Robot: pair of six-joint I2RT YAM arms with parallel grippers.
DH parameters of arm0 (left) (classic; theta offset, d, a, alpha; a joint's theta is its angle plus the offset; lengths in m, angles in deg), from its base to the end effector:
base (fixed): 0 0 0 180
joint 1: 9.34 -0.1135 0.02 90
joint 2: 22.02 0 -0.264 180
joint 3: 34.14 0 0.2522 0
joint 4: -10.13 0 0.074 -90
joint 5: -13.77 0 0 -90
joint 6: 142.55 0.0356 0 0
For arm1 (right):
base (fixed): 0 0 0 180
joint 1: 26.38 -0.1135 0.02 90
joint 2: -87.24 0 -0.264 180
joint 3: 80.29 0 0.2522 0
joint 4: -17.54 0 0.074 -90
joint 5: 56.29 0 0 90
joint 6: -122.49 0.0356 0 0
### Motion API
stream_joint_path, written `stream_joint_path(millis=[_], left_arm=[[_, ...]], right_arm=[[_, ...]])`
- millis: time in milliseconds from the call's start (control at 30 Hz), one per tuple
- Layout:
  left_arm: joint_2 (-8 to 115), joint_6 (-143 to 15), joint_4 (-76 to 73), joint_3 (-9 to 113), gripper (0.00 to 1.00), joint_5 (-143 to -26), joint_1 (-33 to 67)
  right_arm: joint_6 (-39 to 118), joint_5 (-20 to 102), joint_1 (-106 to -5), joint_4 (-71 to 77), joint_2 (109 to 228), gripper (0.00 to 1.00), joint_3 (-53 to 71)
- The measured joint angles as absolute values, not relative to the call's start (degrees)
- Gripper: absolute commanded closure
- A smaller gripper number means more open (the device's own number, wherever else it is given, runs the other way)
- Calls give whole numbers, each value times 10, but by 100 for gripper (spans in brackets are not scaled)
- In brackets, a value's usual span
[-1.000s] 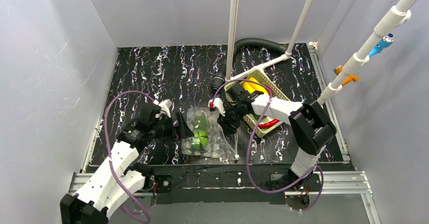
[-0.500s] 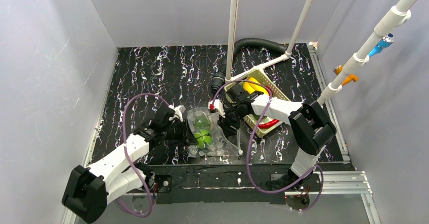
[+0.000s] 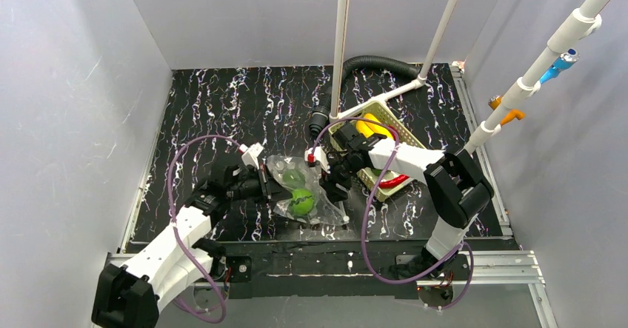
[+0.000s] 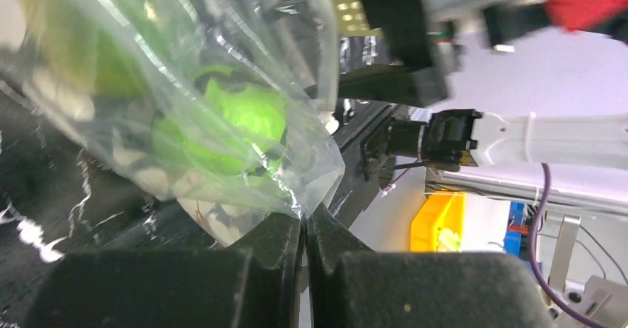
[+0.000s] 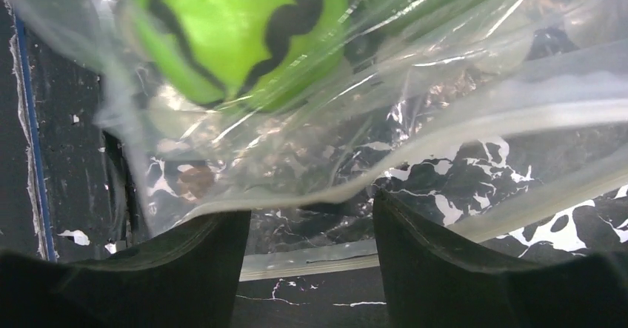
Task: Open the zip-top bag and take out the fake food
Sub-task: Pick up the fake fruit from the zipper food storage bag.
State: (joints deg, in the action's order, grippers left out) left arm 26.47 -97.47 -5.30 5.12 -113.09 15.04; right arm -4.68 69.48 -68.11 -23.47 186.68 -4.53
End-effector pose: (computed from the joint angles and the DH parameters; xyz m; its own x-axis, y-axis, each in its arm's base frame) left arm 0.1616 -0.0967 0.2280 -0.8529 -0.2337 -0.4668 0.3171 0.4783 -0.8189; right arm 0.2386 0.2407 0.1796 -0.0986 -0.7448 -0.6599 -0.9866 -0.0136 0.1628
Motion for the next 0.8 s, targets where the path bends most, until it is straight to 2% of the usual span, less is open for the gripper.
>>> stream_joint_path(millis=[200,233,267,300,433,633,700,800], left_arm=[[323,-964,-122,36,100,-1093,140],[324,-957,-147,38,89,-1077,140],[324,-951,-166,40,74,-1065,140],[321,-944,-189,47,66,-1049,140],[302,-921,-254,73,51,-1004,140],[282,-906,-307,91,45,-985,140],[270,-901,-327,105,45,-985,140],[253,-887,-361,150,51,-984,140]], right_arm=[[-51,708,-681,-234,1863,27,-46],[-51,710,-681,-234,1863,27,-46],[-52,713,-681,-234,1863,26,-46],[-52,715,-681,-234,1863,26,-46],[-52,712,-683,-232,1863,26,-46],[-58,691,-694,-227,1864,24,-46],[-69,687,-696,-227,1864,24,-46],[-100,685,-696,-226,1864,24,-46]])
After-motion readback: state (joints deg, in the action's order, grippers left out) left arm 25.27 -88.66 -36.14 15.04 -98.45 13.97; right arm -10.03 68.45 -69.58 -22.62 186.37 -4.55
